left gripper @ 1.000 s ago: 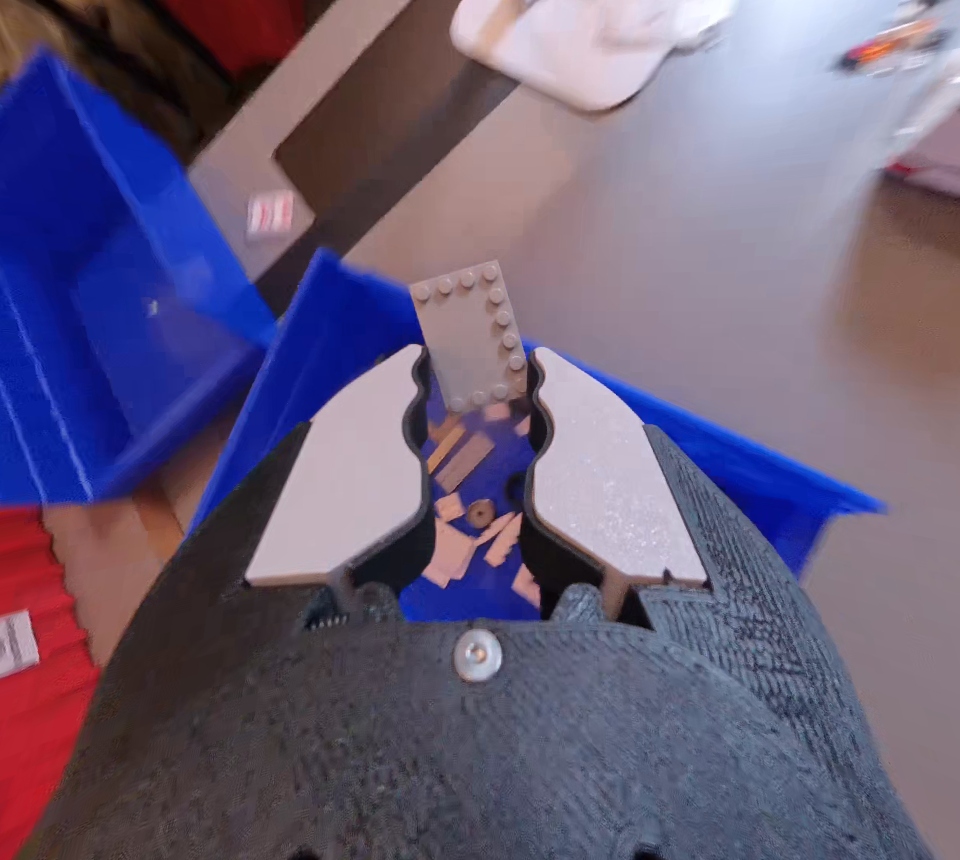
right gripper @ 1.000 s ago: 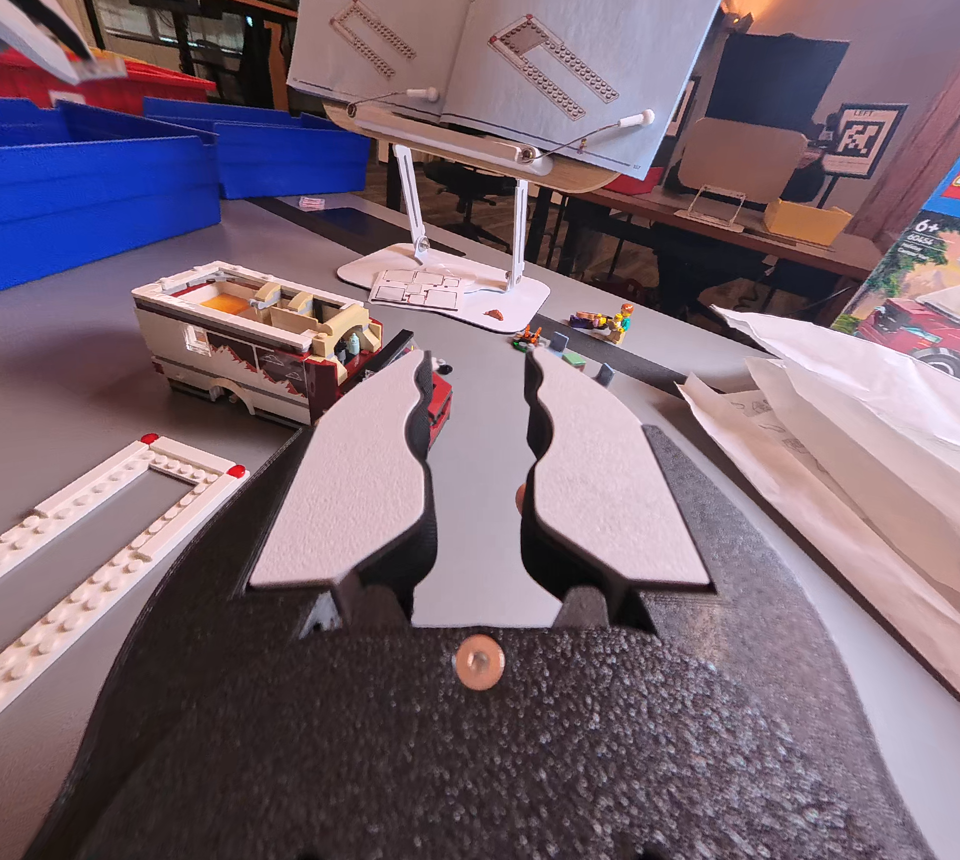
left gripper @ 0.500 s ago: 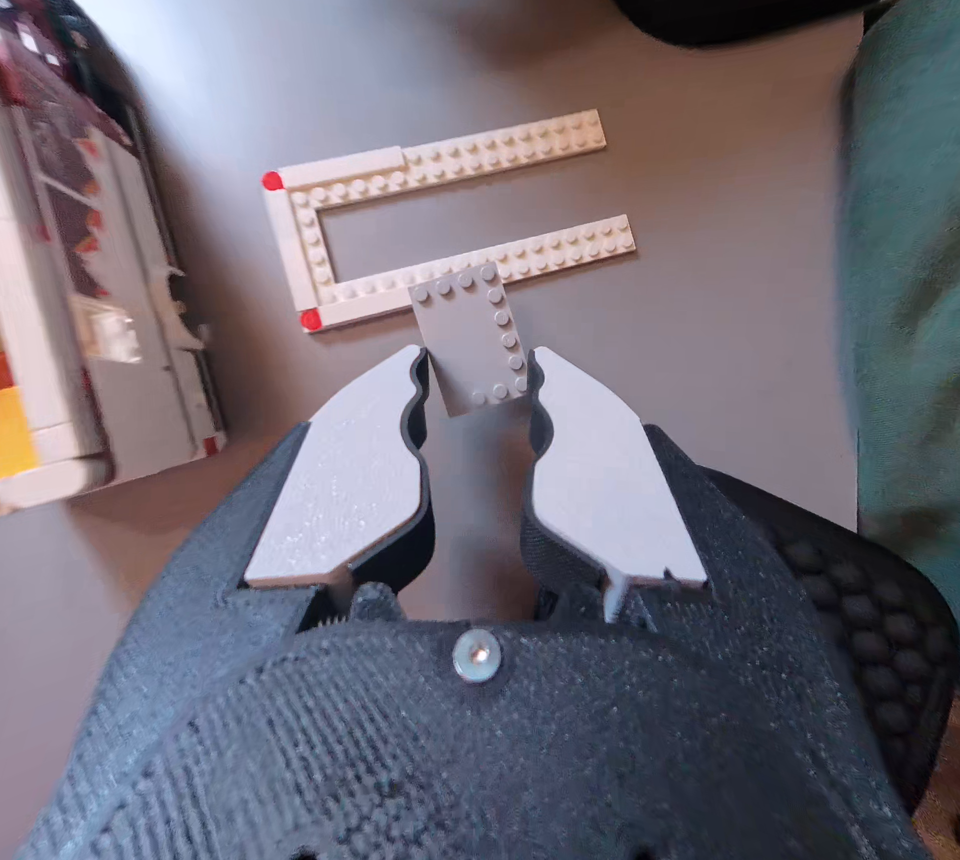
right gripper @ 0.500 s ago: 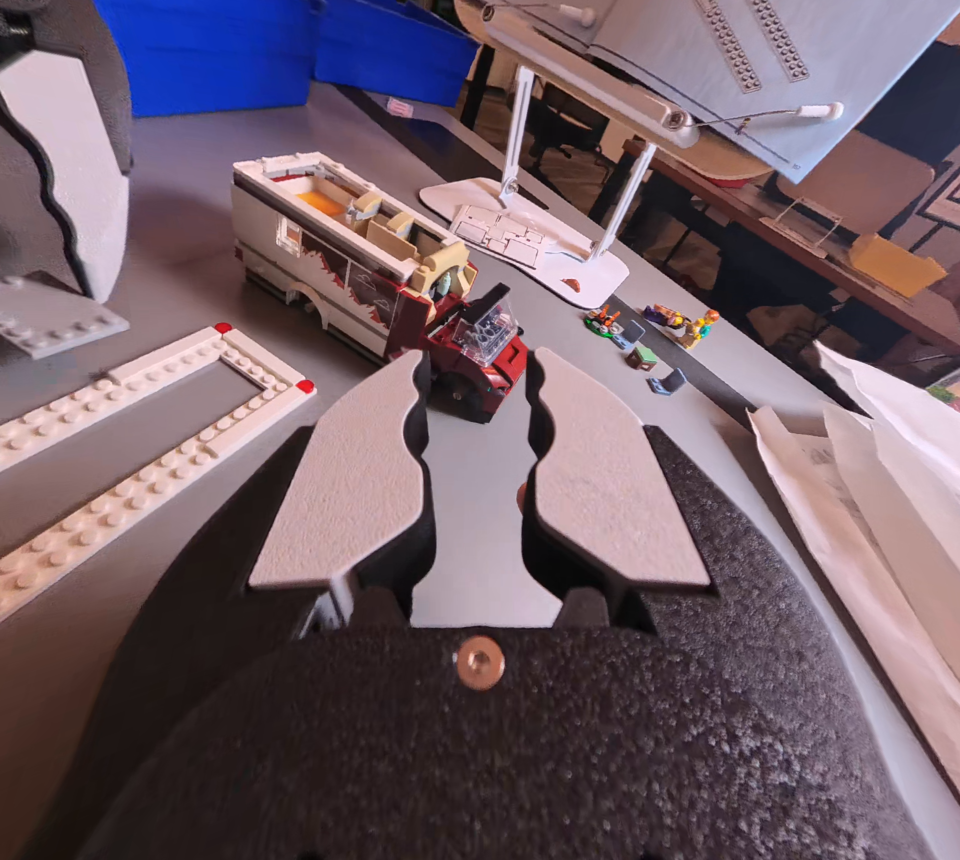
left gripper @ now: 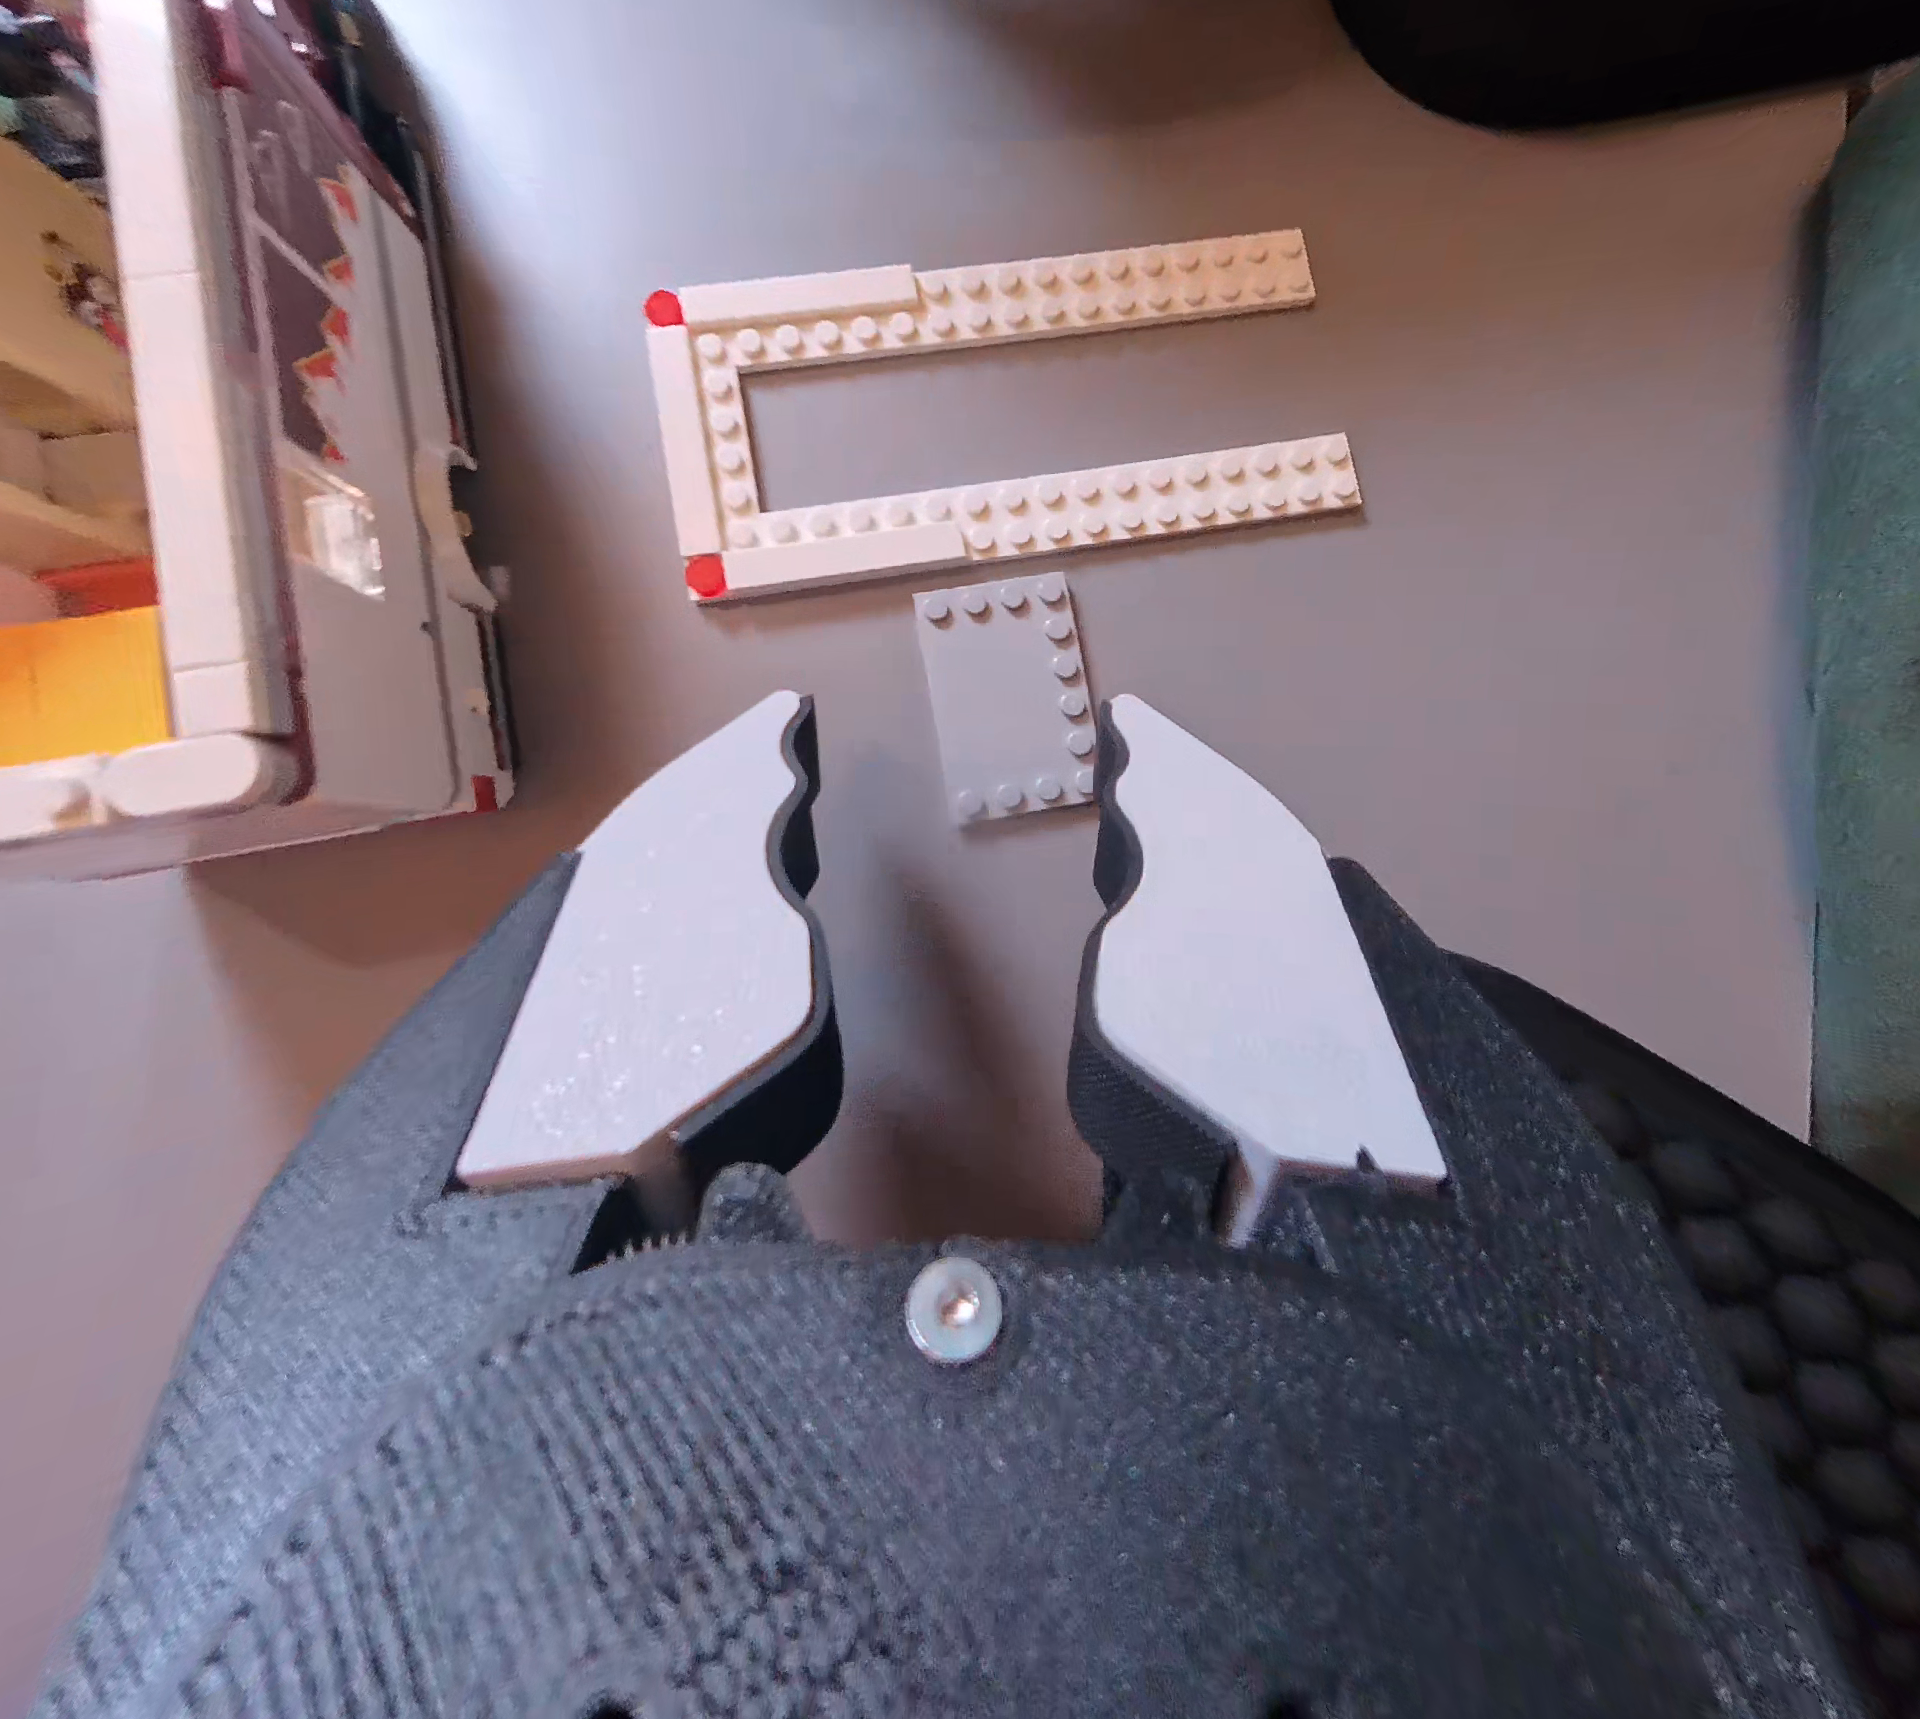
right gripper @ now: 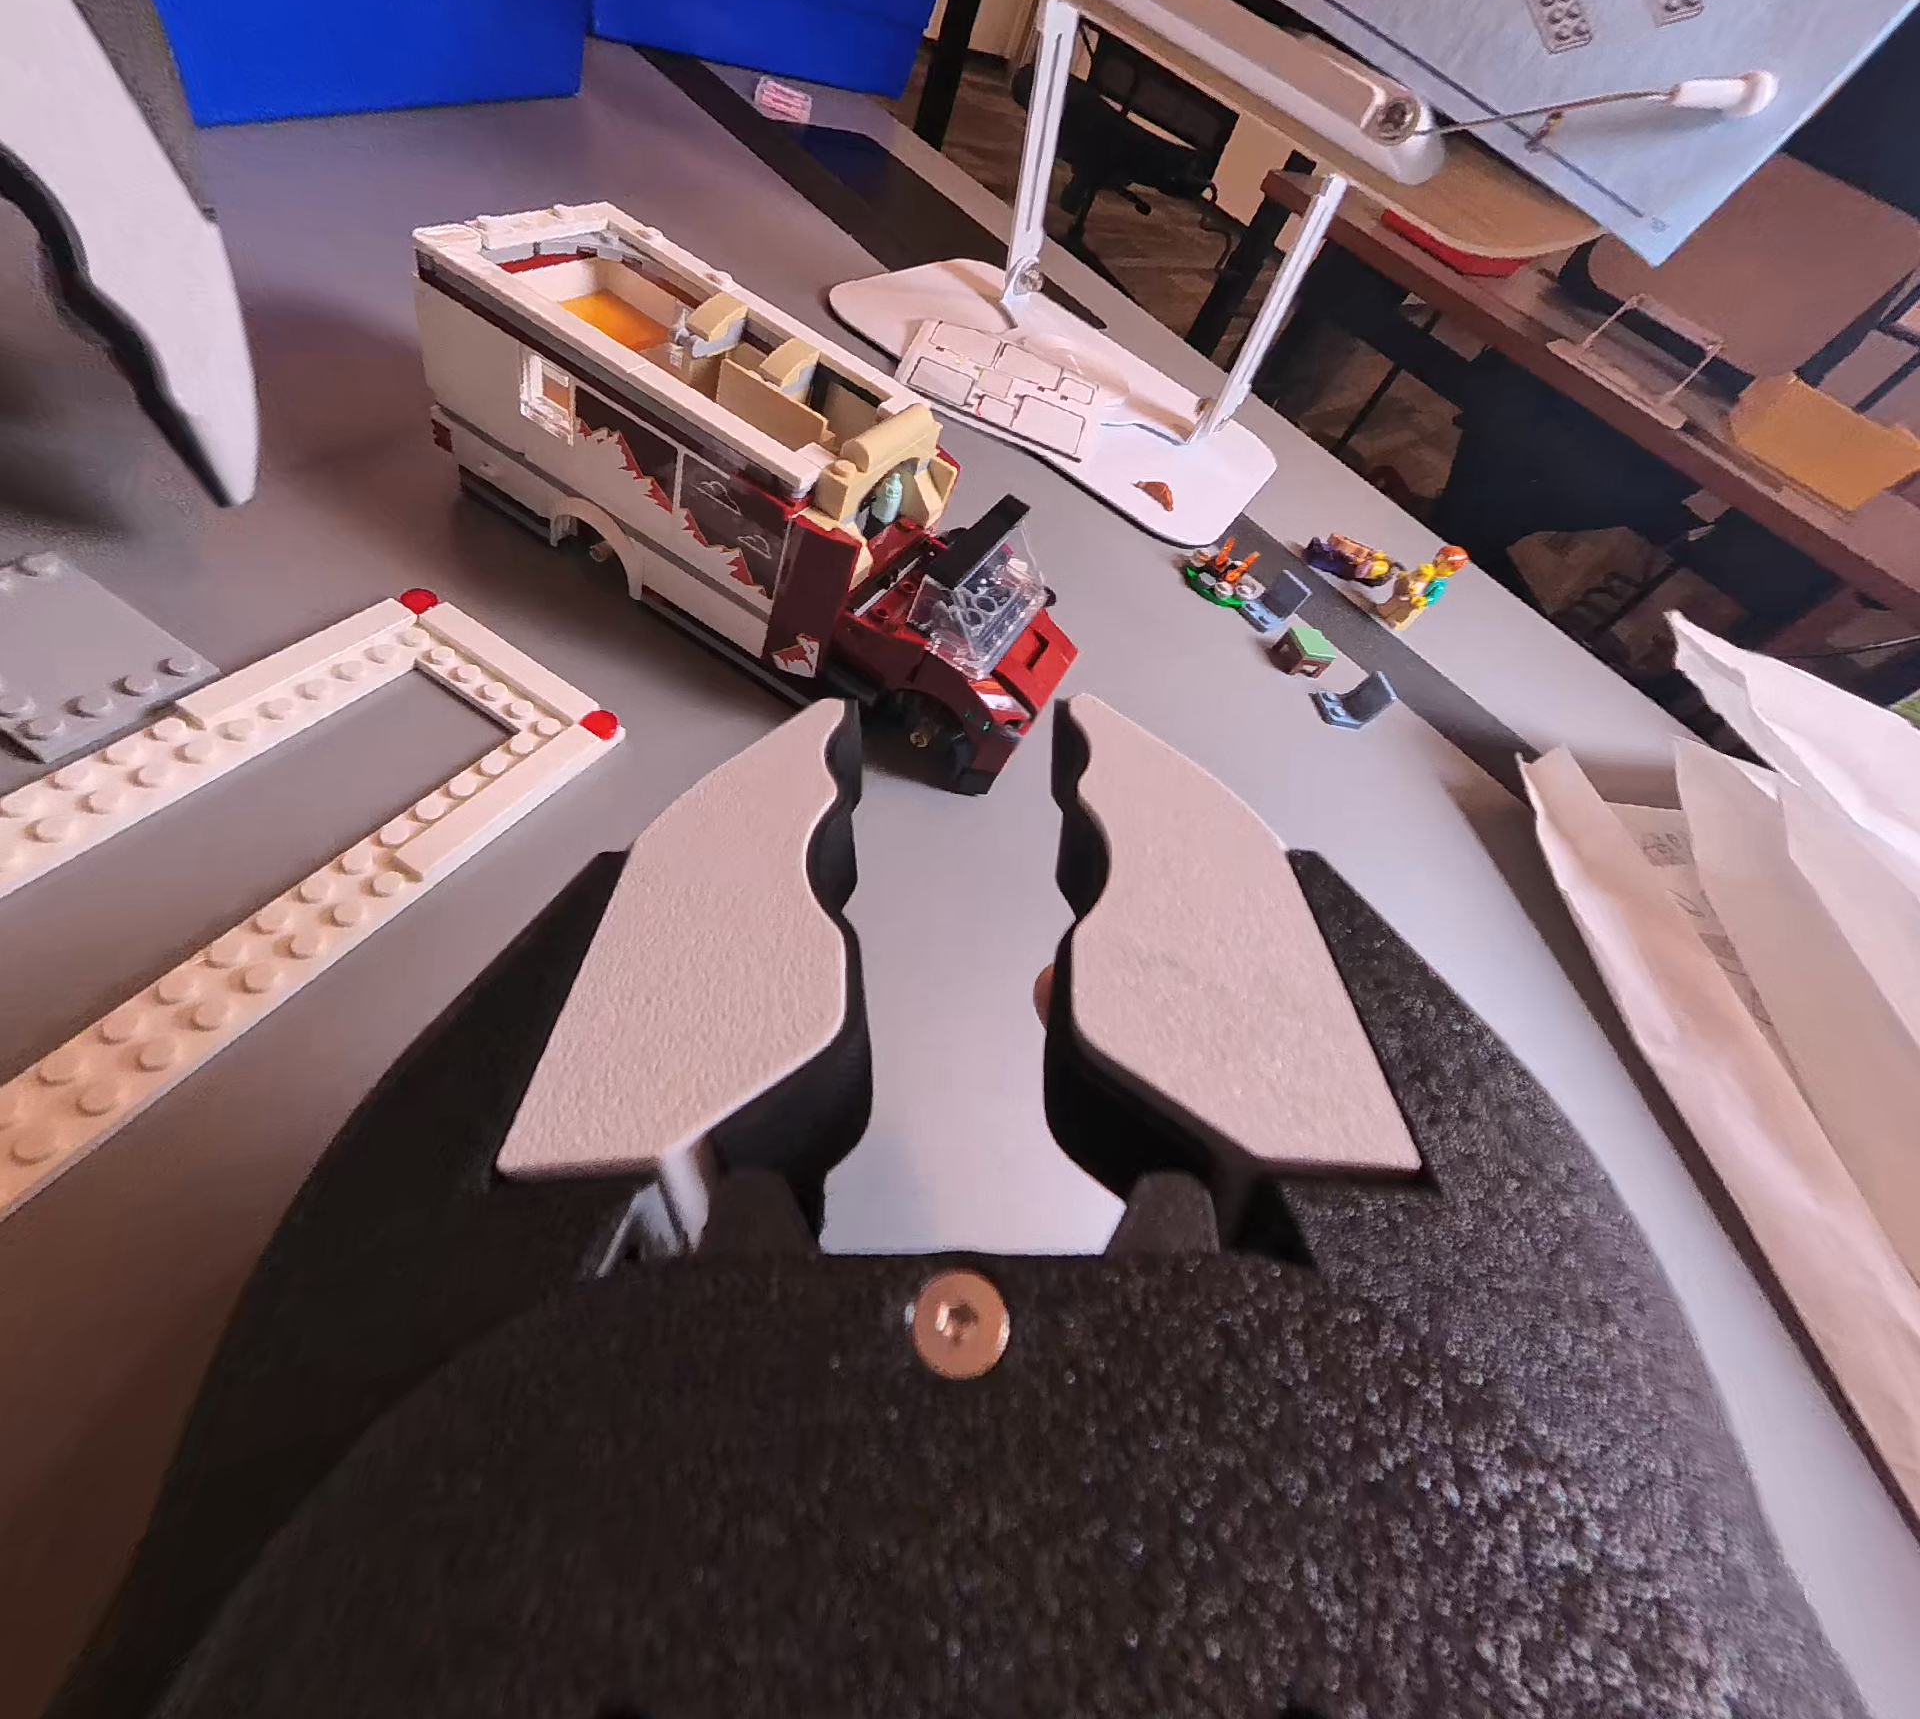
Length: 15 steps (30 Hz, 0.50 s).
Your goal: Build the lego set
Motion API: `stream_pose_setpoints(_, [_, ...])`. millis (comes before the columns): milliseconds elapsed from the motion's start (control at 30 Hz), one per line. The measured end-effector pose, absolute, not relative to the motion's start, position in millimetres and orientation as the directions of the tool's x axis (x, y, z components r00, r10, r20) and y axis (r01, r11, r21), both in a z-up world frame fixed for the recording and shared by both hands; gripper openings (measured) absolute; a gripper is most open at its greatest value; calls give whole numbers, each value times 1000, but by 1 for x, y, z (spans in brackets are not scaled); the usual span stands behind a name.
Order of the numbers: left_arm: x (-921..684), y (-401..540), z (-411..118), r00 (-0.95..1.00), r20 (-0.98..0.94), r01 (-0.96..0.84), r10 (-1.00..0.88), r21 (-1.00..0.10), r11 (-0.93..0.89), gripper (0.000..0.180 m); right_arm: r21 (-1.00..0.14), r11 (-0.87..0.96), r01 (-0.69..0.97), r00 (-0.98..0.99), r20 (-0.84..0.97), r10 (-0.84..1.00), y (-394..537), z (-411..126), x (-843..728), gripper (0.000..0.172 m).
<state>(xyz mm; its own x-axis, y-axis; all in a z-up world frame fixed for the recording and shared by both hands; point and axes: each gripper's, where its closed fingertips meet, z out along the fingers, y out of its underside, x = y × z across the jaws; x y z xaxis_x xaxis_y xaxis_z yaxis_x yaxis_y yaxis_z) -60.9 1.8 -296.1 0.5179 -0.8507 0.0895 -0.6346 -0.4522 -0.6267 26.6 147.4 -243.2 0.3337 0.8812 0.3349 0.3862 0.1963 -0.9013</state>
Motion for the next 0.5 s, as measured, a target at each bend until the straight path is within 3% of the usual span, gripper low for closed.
stream_pose_setpoints(133, [-71,12,-293,583,73,-566,-809,-678,-470,50,-879,92,467,154,183,971,113,-257,14,42])
stream_pose_setpoints(300, [-78,17,-297,607,82,-530,-790,-699,-480,49,-761,173,625,-106,137,985,73,-278,-3,51])
stream_pose_setpoints(500, [-77,11,-297,594,93,-531,-799,-701,-476,49,-565,155,810,-142,67,988,73,-312,-14,50])
